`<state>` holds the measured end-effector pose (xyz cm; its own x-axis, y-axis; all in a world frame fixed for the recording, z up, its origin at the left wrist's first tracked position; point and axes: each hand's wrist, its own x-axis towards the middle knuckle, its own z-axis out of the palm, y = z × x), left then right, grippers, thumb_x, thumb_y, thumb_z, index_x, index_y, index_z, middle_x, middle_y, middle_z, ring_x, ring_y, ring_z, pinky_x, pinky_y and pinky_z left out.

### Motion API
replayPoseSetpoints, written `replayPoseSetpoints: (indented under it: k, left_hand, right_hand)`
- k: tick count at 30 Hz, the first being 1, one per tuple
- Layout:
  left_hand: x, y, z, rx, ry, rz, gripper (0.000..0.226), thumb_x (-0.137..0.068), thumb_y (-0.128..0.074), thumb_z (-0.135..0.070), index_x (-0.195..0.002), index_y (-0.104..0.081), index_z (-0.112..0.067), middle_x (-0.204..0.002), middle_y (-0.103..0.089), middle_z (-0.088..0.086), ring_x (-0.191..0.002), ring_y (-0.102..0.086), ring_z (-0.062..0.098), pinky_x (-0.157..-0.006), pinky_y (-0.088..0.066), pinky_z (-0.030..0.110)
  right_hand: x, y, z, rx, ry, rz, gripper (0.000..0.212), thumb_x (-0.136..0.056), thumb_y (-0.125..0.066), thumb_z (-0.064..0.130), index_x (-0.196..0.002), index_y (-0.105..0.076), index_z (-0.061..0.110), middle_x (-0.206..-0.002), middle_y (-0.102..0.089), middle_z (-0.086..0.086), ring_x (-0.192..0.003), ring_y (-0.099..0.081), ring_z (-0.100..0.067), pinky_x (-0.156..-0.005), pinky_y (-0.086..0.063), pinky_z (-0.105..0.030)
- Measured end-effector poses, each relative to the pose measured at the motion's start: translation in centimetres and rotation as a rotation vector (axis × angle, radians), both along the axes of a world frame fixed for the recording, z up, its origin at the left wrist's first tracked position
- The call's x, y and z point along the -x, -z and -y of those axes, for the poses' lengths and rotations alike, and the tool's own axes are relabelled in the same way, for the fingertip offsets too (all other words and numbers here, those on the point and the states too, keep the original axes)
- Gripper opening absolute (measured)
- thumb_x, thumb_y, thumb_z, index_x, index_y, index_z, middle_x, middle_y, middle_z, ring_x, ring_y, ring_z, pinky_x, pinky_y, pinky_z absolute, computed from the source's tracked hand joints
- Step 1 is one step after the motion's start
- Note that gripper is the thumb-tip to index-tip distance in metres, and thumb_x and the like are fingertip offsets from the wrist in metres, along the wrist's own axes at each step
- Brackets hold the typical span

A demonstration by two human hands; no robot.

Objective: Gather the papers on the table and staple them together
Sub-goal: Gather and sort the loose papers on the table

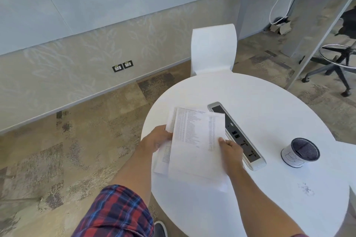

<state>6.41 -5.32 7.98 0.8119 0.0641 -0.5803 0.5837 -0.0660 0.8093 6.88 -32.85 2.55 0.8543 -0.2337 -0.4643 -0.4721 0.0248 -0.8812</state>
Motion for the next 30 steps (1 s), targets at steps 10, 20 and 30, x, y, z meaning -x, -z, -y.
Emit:
replayPoseSetpoints:
  k: [10,20,30]
  left_hand:
    - [0.4,0.1,1.9,0.187,0.032,-0.047,0.013,-0.095,-0.063,-0.002,-0.098,-0.075,-0.006,-0.081,-0.079,0.005,-0.060,-0.073,0.012,-0.048,-0.053,0.019]
    - [0.2,3.0,1.9,-0.280,0.141,-0.162,0.018,-0.091,-0.056,-0.009,-0.107,-0.065,-0.010,-0.102,-0.067,0.011,-0.076,-0.064,0.019,-0.067,-0.045,0.023]
    - [2.1,7.9,1.4,-1.039,0.685,-0.049,0.091,-0.092,-0.059,-0.035,-0.163,-0.005,-0.020,-0.171,0.013,-0.003,-0.157,-0.010,0.024,-0.118,-0.029,0.050]
  right_hand:
    - [0.1,-0.1,-2.0,-0.179,0.013,-0.172,0.043,-0.094,-0.075,0.036,-0.123,-0.054,0.014,-0.102,-0.069,-0.004,-0.087,-0.068,-0.023,-0.071,-0.055,-0.033]
    - [0.5,2.4,1.3,-0.076,-0.003,-0.121,0.026,-0.089,-0.078,0.006,-0.113,-0.070,0.001,-0.098,-0.076,-0.011,-0.081,-0.072,-0.029,-0.064,-0.055,-0.031]
    - [0.6,4.1,4.3,0.029,0.069,-0.049,0.026,-0.089,-0.078,0.008,-0.113,-0.069,0.002,-0.095,-0.074,-0.009,-0.078,-0.070,-0.026,-0.066,-0.053,-0.031]
